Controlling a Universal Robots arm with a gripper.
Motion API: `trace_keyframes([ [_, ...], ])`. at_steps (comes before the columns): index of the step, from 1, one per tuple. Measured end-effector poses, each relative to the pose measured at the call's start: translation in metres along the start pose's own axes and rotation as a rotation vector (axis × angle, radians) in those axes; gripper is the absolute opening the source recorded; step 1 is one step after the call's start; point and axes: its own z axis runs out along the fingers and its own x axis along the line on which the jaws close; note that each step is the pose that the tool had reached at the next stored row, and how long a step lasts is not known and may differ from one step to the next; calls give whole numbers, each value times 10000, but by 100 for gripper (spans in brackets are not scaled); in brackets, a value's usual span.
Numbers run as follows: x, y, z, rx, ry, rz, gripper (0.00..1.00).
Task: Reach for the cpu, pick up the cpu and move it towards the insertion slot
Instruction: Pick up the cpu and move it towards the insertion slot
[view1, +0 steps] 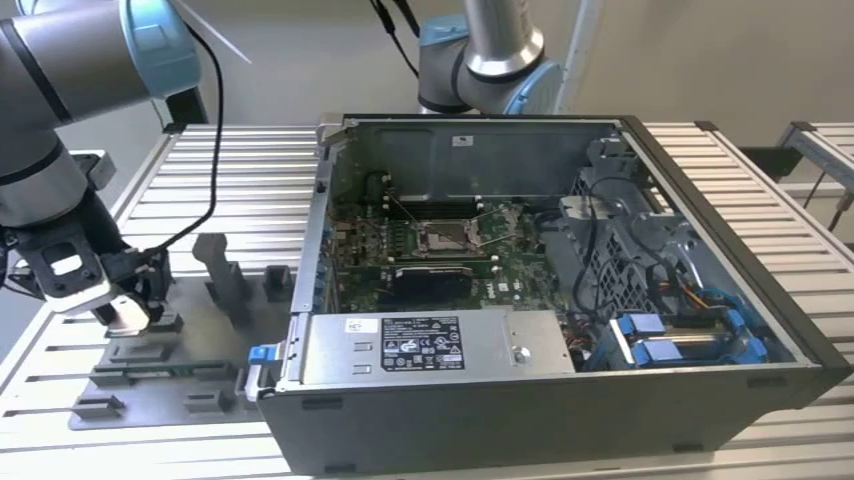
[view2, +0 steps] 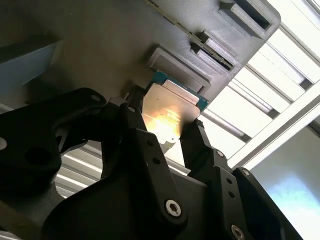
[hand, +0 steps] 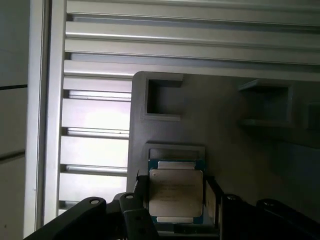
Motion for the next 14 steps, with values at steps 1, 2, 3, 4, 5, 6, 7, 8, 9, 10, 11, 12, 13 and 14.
trace_keyframes([
  [1, 0, 0, -7, -1, -1, 0, 0],
  [2, 0, 1, -15, 0, 0, 0, 0],
  [3, 0, 1, -22, 0, 0, 0, 0],
  [4, 0, 1, -30, -1, -1, -1, 0],
  [5, 0, 2, -40, 0, 0, 0, 0],
  [6, 0, 2, -48, 0, -1, 0, 0],
  [7, 0, 2, -55, 0, 0, 0, 0],
  [8, 0, 2, -62, 0, 0, 0, 0],
  [9, -1, 3, -70, 0, -1, 0, 0],
  [10, -1, 3, -81, 0, 0, 0, 0],
  [11, -1, 3, -91, 0, 0, -1, 0],
  [12, -1, 4, -101, 0, 0, -1, 0],
  [13, -1, 5, -112, 0, 0, 0, 0],
  [14, -1, 5, -125, 0, 0, 0, 0],
])
